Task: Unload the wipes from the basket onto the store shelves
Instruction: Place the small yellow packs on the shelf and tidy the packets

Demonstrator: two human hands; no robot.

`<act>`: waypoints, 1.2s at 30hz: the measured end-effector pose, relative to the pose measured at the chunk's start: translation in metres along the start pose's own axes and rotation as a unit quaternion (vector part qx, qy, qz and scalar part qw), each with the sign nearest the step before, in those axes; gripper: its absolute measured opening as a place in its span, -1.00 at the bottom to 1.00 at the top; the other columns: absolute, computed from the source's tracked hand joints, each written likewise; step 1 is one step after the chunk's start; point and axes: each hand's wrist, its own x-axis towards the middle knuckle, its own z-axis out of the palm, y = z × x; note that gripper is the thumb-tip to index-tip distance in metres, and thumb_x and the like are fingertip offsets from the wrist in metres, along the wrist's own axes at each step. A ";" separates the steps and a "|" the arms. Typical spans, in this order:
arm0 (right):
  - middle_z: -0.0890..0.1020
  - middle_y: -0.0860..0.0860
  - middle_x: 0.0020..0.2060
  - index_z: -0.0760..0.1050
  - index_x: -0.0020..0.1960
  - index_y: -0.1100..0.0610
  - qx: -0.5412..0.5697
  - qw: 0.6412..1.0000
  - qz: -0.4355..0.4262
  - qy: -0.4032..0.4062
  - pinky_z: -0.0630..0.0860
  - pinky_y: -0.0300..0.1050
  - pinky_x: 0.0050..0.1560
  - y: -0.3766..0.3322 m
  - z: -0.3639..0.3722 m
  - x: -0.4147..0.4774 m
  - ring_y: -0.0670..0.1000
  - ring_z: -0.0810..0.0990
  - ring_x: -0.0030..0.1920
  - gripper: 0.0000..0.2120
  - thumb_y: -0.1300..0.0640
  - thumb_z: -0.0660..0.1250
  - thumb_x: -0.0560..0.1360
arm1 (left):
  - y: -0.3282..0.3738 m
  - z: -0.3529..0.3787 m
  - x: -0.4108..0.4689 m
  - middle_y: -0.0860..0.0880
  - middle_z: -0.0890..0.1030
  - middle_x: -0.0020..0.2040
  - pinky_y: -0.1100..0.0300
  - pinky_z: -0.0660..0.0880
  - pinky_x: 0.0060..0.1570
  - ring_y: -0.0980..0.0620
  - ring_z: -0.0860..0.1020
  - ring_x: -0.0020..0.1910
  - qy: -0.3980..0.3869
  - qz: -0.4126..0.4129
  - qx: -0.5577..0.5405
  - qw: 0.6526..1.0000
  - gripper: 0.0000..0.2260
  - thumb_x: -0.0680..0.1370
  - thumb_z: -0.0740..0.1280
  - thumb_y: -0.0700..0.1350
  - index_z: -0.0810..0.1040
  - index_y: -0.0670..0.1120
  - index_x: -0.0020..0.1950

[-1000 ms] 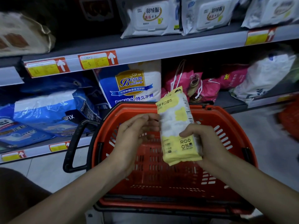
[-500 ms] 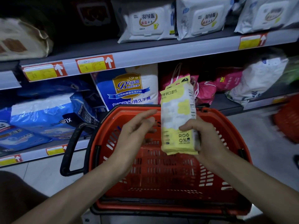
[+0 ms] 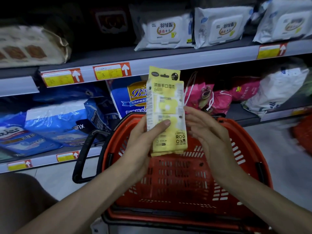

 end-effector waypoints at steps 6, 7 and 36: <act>0.69 0.09 0.12 0.58 0.33 0.03 0.001 0.999 -0.031 0.009 0.60 0.01 0.14 -0.017 0.000 0.006 0.15 0.67 0.17 -0.59 0.19 0.37 0.49 | 0.007 -0.003 0.003 -0.06 0.75 -0.06 0.11 0.63 -0.21 -0.03 0.71 -0.17 -0.003 -0.056 -0.076 0.995 -0.77 0.60 0.31 -0.05 0.78 0.04 -0.06; 0.69 0.11 0.11 0.57 0.33 0.04 0.000 0.999 -0.039 0.004 0.60 -0.05 0.11 -0.022 0.001 0.006 0.15 0.67 0.15 -0.59 0.19 0.39 0.49 | 0.008 -0.003 0.003 -0.05 0.75 -0.08 0.11 0.61 -0.20 -0.02 0.71 -0.20 -0.008 -0.056 -0.083 0.995 -0.73 0.60 0.30 -0.05 0.79 0.05 -0.15; 0.76 -0.05 0.01 0.50 0.38 -0.08 -0.032 0.977 -0.203 0.063 0.69 -0.04 0.06 -0.193 0.019 0.035 -0.03 0.72 0.10 -0.42 0.36 0.50 0.48 | 0.190 0.060 -0.021 -0.10 0.51 0.31 0.23 0.58 0.08 0.23 0.57 0.18 -0.074 0.313 0.281 0.904 -0.73 0.61 0.25 -0.05 0.53 0.27 0.22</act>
